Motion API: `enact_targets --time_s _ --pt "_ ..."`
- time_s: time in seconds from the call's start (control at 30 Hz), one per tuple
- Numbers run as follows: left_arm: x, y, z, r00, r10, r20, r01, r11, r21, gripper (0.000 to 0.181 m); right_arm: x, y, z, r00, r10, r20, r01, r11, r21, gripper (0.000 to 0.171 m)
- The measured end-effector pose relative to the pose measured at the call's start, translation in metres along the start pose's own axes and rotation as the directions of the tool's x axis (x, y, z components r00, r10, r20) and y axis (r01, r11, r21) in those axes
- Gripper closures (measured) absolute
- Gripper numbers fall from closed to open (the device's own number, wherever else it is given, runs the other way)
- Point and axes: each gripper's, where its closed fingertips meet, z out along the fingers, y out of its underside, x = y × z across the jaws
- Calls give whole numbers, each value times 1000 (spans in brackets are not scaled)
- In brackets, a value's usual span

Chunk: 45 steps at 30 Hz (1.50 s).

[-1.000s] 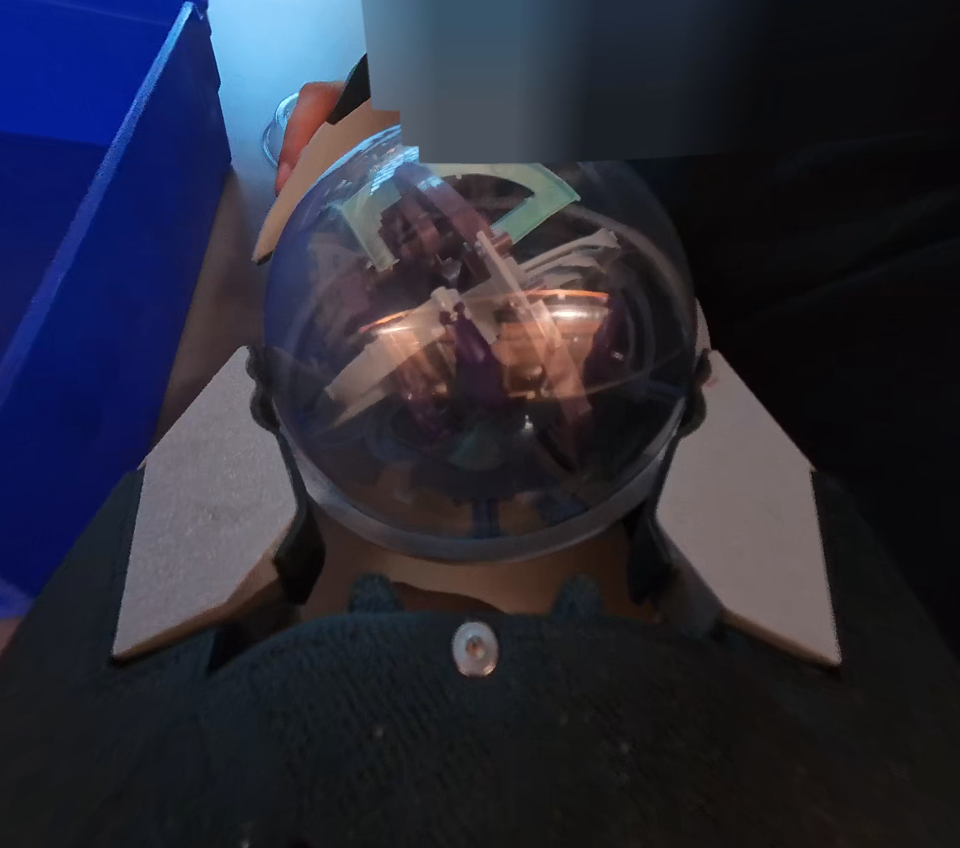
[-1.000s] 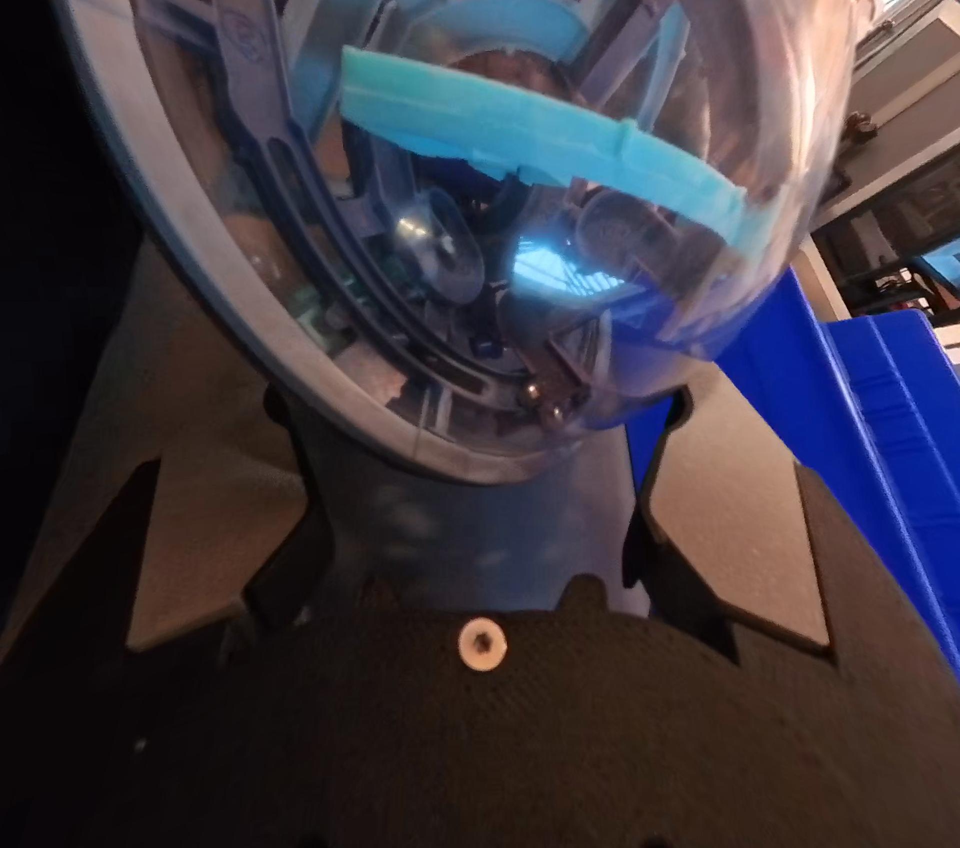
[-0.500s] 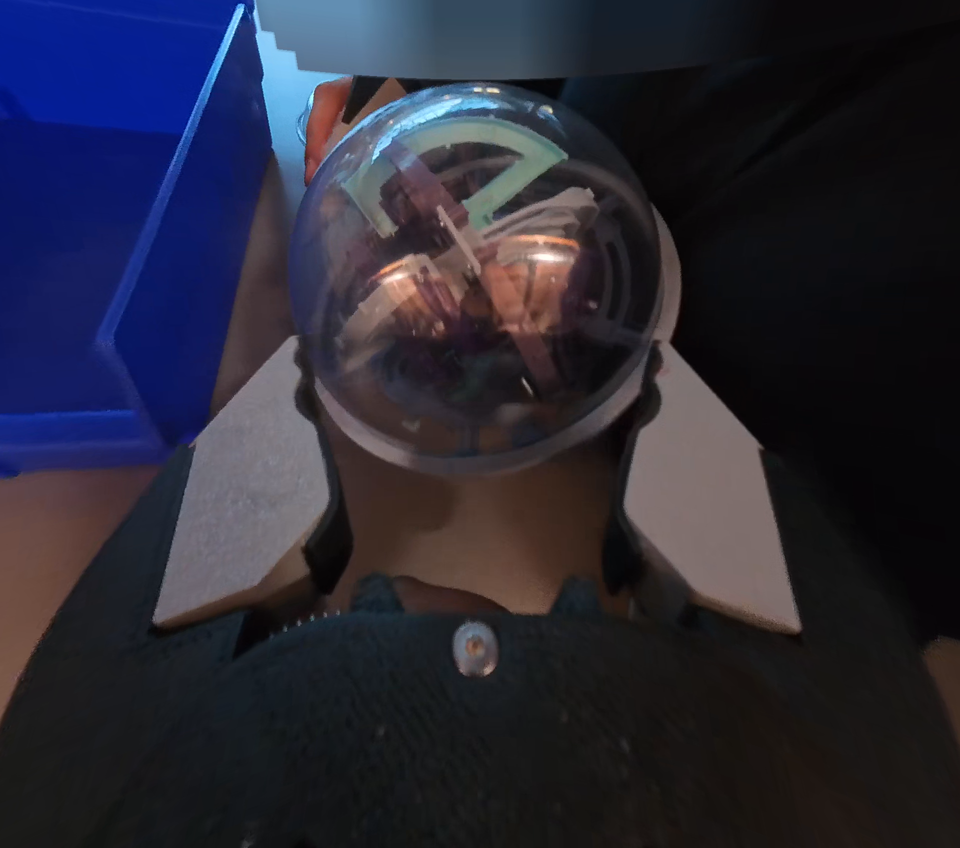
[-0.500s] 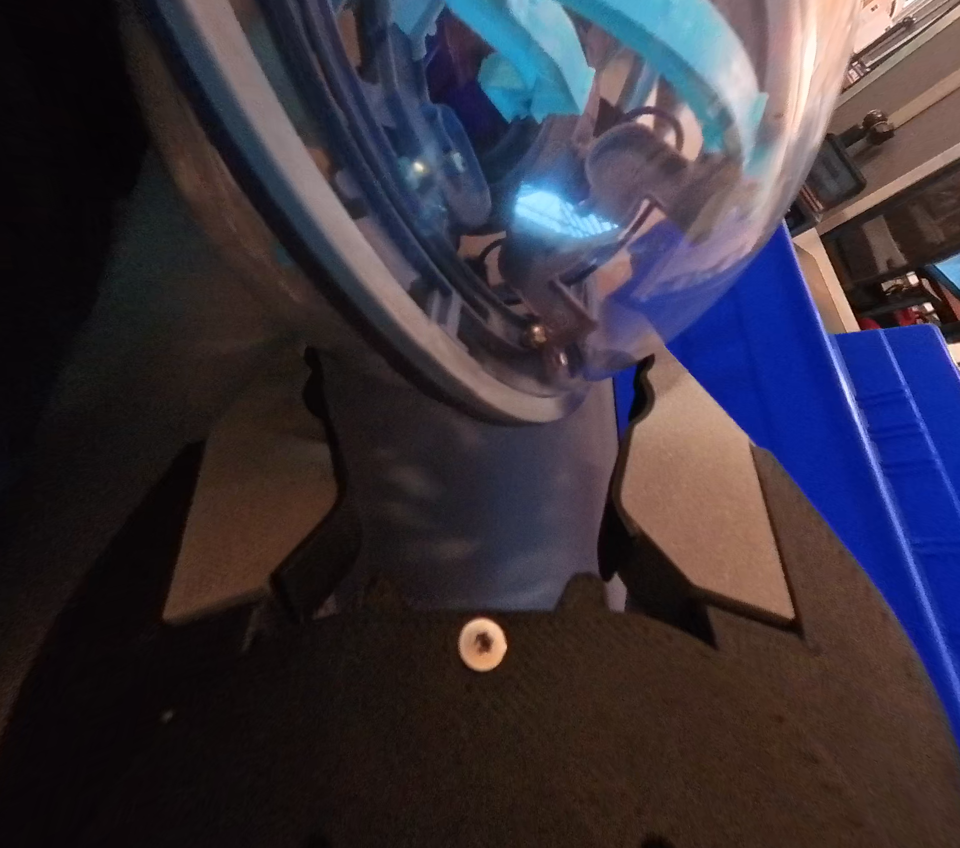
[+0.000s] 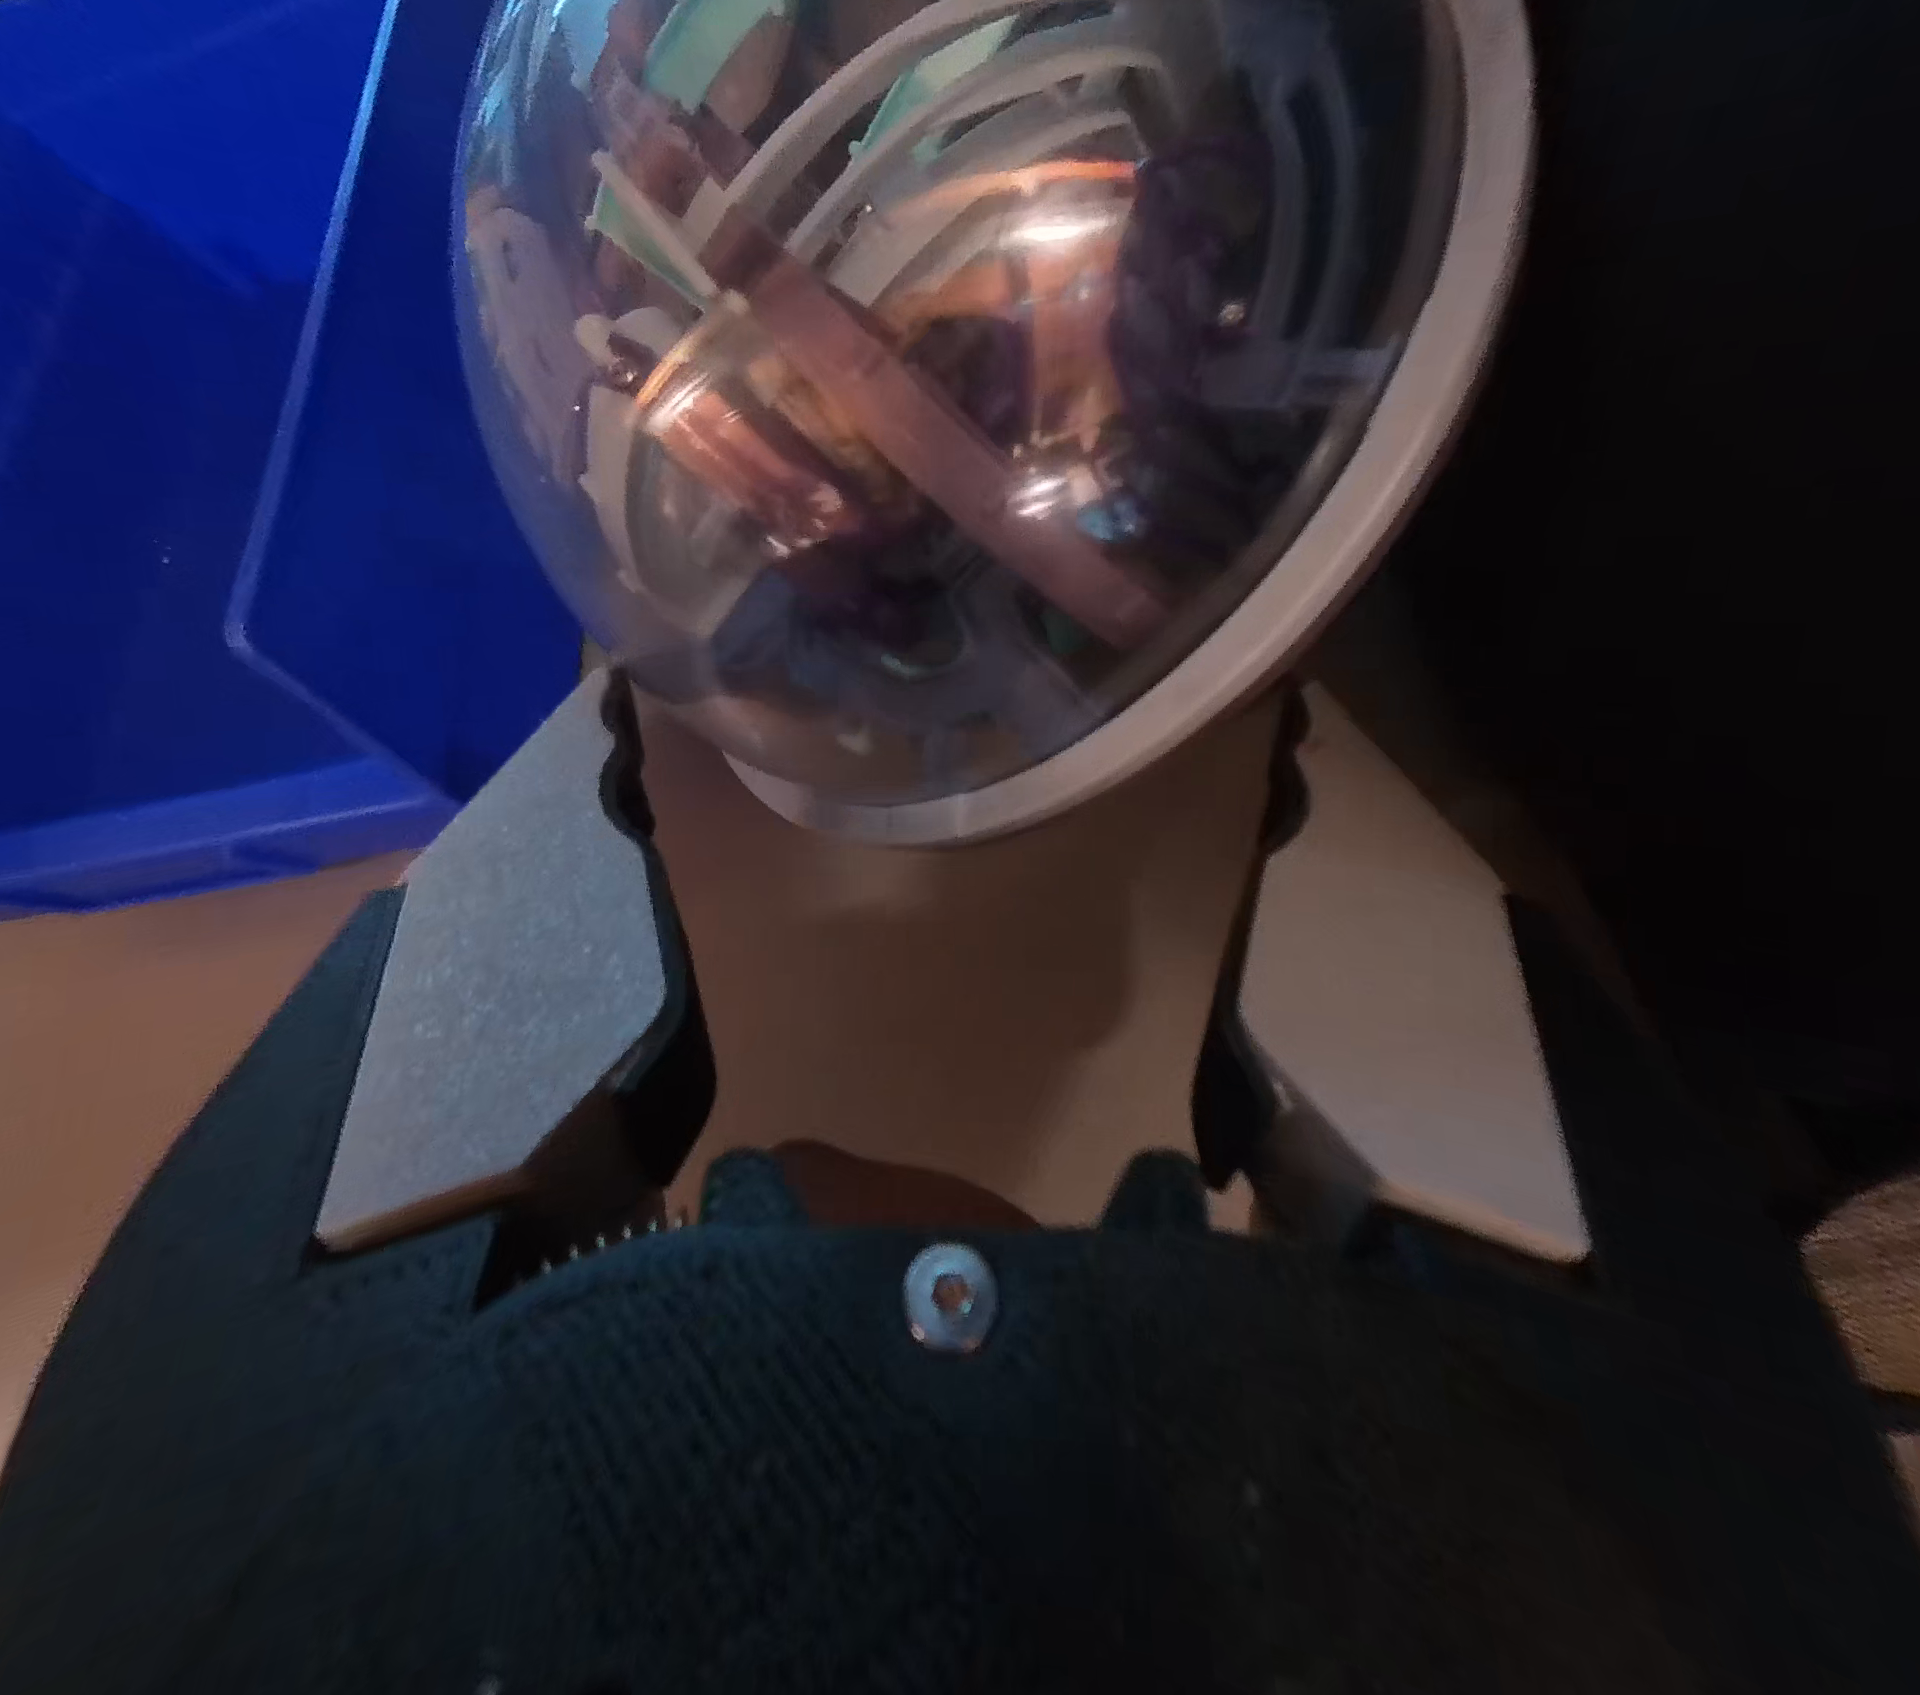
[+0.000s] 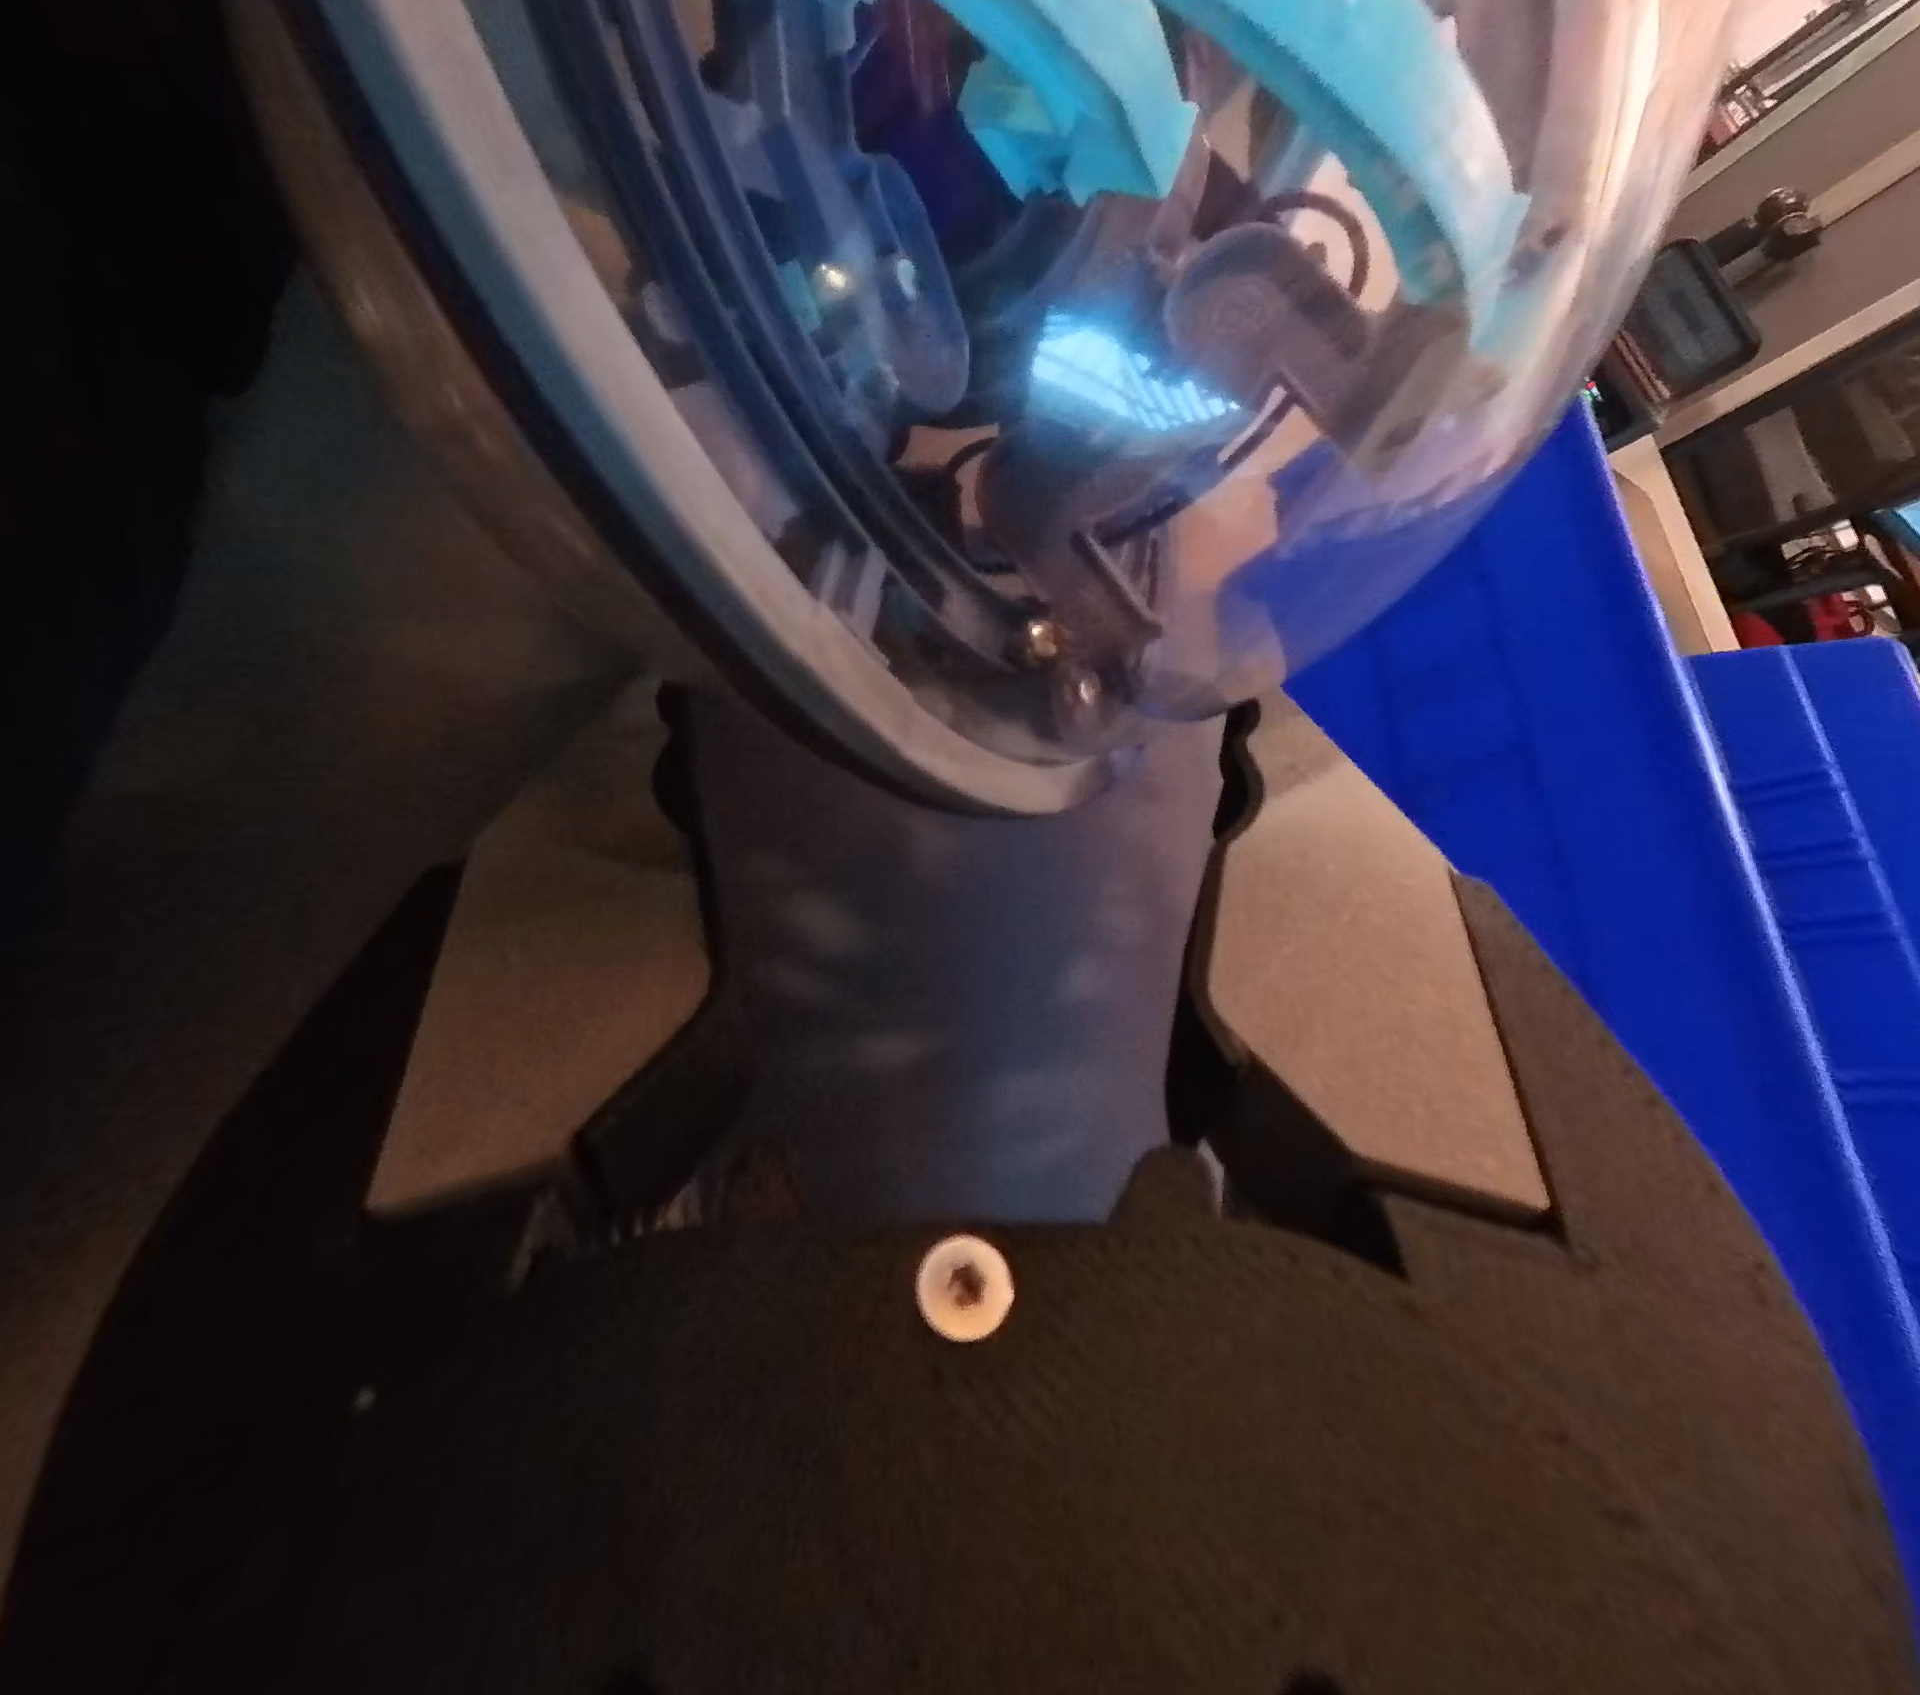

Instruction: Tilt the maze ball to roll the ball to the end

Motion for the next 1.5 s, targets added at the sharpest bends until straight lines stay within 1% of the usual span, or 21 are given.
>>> enact_targets --time_s 0.07,0.23,0.43,0.5,0.57,0.6,0.63,0.7,0.77,0.8,0.87,0.97,1.07,1.1,1.13,1.17,1.27,1.33,1.4,1.47,1.5 --pt "1 0 1 1000 -21 -21 21 1000 13 65 -2 1 -2 1000 4 8 -4 1000 0 72" --pt "-4 -3 1 995 -79 -64 83 995 61 61 -7 8 -11 999 -6 50 8 999 -33 84" --pt "-4 5 -2 989 -144 -36 147 987 62 71 -22 10 -24 990 9 141 -4 999 -32 86" --pt "-3 3 -1 989 -146 -1 146 986 84 63 -21 14 -27 987 -2 158 10 999 -52 88" --pt "-1 1 1 989 -148 23 145 984 102 61 -3 19 -30 995 -49 82 56 995 -78 64" --pt "-1 1 3 988 -151 31 147 984 103 61 5 20 -33 995 -80 62 85 992 -90 60" --pt "0 1 4 987 -156 38 151 983 104 60 7 20 -36 992 -103 74 110 990 -90 59" --pt "1 2 5 984 -173 33 168 980 110 60 4 18 -39 982 -112 150 126 988 -88 56" --pt "1 2 6 981 -188 44 182 977 109 60 -3 15 -45 963 -63 261 86 993 -77 60" --pt "1 2 5 979 -198 49 192 975 111 60 1 14 -47 959 -42 279 63 996 -69 62" --pt "-2 -4 4 972 -223 73 211 967 144 65 15 9 -51 962 5 271 -1 1000 -16 66" --pt "-7 -15 5 954 -269 134 238 948 209 67 26 -1 -56 954 72 292 -92 994 58 63" --pt "0 -21 8 938 -298 175 253 937 241 64 20 -7 -53 953 31 301 -58 995 83 54" --pt "3 -24 8 934 -298 196 242 933 265 65 16 -7 -51 951 17 310 -45 995 86 54" --pt "7 -27 9 932 -293 214 228 931 284 70 12 -7 -50 947 9 321 -39 995 90 54" --pt "13 -27 10 933 -278 228 211 937 278 77 9 -7 -49 944 7 331 -41 995 96 55" --pt "21 -17 10 922 -257 288 204 958 200 78 4 -10 -47 942 -2 336 -40 992 117 60" --pt "25 -18 8 922 -263 286 208 956 207 79 1 -12 -47 941 -4 338 -41 991 125 61" --pt "23 -22 14 921 -247 301 191 960 204 76 -1 -14 -45 937 11 348 -60 990 131 63" --pt "21 -21 24 919 -243 310 200 966 163 61 -4 -15 -42 930 38 365 -85 990 115 59" --pt "19 -21 27 919 -242 312 202 967 156 58 -5 -14 -41 929 48 366 -93 990 106 58"
